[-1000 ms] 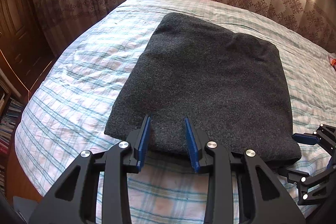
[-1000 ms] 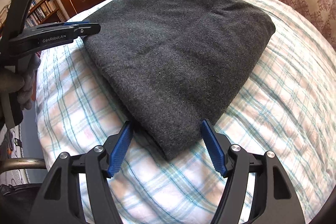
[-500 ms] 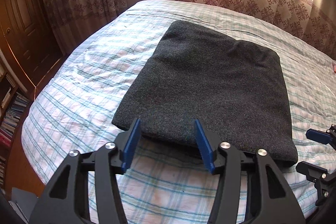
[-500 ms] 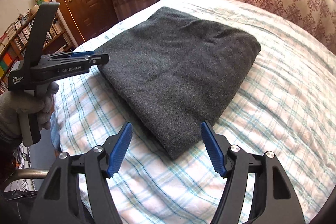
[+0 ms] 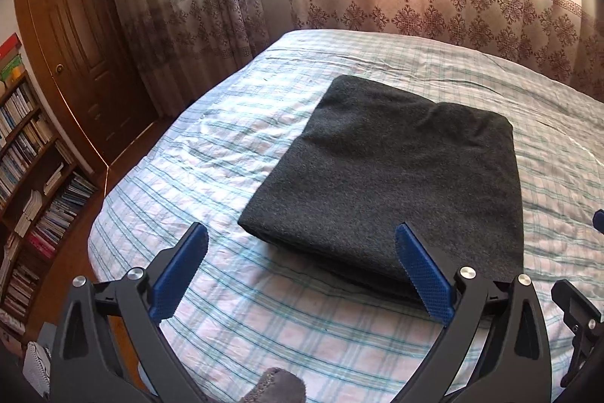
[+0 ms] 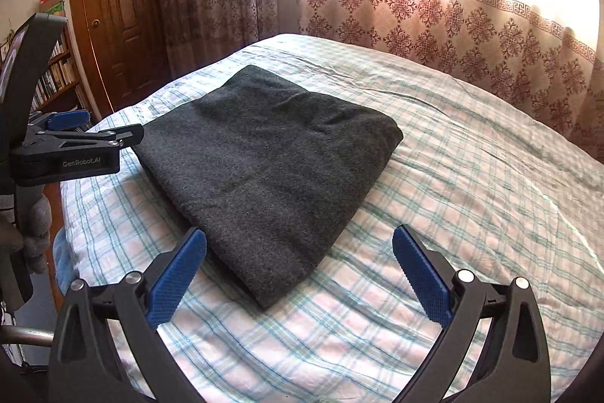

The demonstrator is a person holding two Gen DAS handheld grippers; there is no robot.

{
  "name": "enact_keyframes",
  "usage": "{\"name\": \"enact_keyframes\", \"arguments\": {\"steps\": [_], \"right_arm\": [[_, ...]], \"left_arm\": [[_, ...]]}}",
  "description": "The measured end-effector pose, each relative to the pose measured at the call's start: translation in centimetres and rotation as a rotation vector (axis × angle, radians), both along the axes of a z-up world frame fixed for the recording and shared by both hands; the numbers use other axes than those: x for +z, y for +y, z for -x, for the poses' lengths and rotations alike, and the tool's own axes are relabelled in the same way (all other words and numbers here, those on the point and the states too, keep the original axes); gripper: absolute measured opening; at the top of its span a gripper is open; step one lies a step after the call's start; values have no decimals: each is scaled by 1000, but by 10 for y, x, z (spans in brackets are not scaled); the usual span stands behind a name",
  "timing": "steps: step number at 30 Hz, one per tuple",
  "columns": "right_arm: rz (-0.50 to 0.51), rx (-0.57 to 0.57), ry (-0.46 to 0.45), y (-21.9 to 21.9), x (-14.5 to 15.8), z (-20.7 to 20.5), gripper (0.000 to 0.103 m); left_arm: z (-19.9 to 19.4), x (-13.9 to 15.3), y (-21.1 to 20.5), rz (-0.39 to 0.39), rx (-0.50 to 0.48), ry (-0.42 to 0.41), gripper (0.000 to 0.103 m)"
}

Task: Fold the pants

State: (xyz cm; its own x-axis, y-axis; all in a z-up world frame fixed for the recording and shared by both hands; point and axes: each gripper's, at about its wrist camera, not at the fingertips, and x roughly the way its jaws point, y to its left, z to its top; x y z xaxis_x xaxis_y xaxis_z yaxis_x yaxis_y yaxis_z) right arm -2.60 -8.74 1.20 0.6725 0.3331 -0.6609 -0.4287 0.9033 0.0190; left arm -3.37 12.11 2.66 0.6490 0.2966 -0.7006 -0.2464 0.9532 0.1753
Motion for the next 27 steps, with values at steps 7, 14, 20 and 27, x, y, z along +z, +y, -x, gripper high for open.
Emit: {"name": "enact_keyframes", "arguments": {"steps": [7, 14, 20, 27], "right_arm": [[10, 9, -32, 2, 5, 9, 98], [10, 4, -38, 5, 5, 12, 98], [10, -9, -50, 5, 8, 14, 98], [13, -14, -43, 4, 7, 11, 98]], "left_arm": [[3, -6, -16, -53, -16, 60, 101], [1, -5, -14, -61, -21, 63, 101], [1, -7, -16, -65, -37, 69, 101], [2, -6, -20, -67, -56, 70, 101]]}}
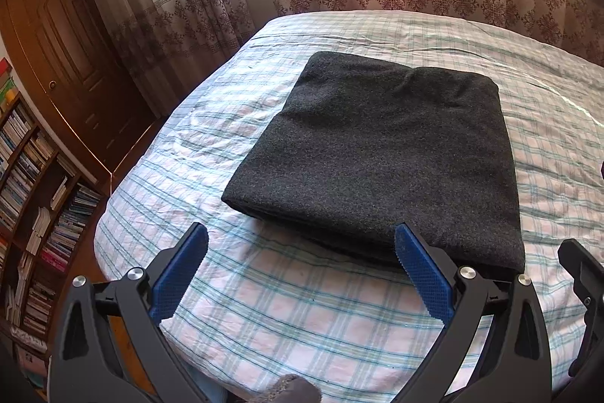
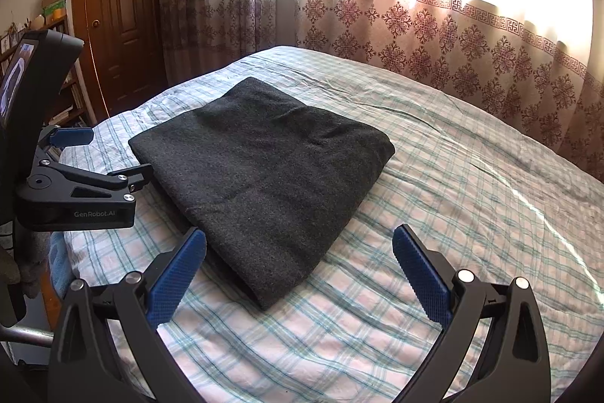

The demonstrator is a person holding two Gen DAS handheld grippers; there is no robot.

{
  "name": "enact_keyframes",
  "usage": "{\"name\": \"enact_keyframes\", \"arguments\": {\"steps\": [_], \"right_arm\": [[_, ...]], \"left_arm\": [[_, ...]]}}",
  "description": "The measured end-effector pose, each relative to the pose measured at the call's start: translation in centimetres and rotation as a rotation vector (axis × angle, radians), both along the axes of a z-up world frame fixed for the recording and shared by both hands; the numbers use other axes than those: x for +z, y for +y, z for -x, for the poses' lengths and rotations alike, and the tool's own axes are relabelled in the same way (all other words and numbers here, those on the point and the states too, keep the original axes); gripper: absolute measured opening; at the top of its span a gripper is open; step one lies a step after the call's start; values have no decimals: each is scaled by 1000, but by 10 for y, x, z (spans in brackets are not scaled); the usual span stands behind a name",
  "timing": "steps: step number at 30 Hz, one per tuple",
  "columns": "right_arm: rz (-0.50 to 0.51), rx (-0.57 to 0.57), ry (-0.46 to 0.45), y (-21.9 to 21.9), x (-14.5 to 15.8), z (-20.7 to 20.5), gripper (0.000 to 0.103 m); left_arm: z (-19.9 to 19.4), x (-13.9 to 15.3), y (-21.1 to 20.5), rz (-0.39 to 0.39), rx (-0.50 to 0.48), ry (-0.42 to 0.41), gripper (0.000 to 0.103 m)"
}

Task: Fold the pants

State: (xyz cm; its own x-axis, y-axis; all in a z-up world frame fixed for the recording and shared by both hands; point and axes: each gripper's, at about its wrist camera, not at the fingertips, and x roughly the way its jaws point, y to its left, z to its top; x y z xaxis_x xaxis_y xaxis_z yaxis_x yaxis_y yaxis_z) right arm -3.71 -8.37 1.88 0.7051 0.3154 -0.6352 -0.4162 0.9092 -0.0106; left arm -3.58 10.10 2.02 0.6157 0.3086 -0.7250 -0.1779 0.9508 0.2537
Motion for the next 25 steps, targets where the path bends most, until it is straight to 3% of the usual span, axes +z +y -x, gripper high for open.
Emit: {"name": "enact_keyframes", "arguments": {"steps": [18, 25], "right_arm": [[-6, -5, 17, -4, -6, -4, 98], [-16, -20, 37, -6, -10, -7, 98]], "left_arm": [[-2, -4, -2, -3, -44, 11, 101], [-5, -6, 1, 7, -20, 17, 101]]}}
